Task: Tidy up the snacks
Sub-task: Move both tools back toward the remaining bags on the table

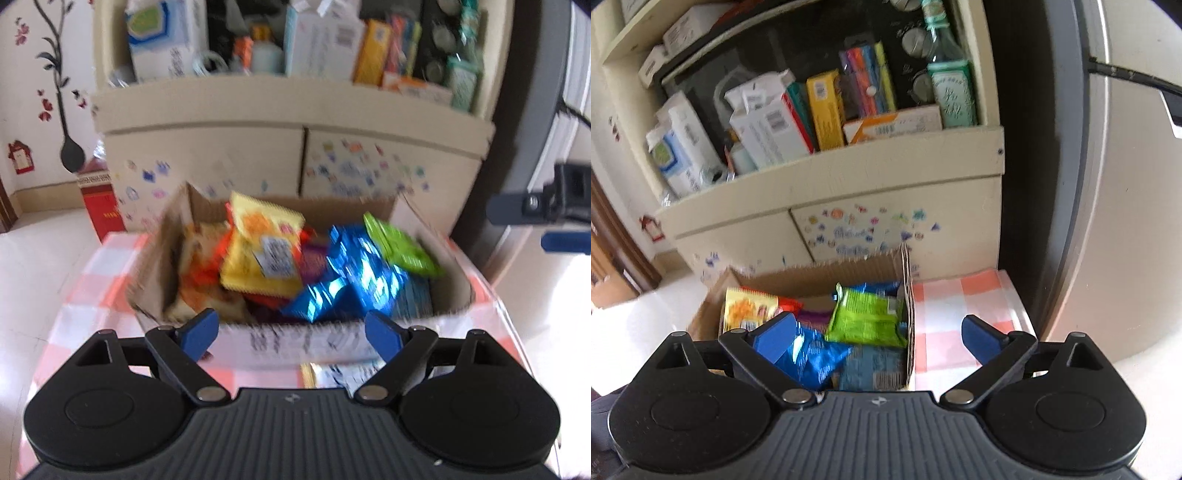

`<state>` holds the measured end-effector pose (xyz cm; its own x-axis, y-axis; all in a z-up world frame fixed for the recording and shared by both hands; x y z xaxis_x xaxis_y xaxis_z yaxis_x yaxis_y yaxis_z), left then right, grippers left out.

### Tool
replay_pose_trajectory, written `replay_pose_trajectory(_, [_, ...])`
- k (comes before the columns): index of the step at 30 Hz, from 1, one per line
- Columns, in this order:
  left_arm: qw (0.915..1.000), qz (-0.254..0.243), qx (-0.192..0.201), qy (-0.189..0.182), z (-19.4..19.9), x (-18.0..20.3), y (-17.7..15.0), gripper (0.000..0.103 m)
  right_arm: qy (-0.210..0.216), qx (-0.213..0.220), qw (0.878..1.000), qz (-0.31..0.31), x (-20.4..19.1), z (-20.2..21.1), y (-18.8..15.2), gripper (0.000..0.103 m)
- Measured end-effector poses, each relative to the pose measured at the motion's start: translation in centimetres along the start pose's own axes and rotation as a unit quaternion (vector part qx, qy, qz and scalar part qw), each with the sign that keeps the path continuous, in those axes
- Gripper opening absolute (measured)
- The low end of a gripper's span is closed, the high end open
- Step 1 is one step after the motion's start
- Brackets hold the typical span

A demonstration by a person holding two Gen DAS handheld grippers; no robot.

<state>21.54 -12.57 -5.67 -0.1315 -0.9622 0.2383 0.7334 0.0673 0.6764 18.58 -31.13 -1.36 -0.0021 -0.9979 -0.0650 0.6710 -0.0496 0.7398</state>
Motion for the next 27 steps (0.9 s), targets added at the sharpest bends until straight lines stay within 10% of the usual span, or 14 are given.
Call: replay_pose_trajectory(27, [0.9984, 0.01, -0.055, 0.005, -5.6, 1.0, -6.6, 0.074, 0.016, -0.077, 0.997, -0.001, 1.7, -1.6, -3.6, 0.101])
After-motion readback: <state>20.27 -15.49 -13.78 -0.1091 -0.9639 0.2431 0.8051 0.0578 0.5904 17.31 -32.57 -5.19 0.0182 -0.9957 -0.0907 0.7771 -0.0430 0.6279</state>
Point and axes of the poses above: each gripper's, at about its wrist camera, not at the fingertips, and z roughly against the way its jaws point, x to its right, y to its top, the point moved 7 cm from there along -z, roughly the way its jaws point, and after that the axes turned 13 degrees about z, right-handed, at the moved point
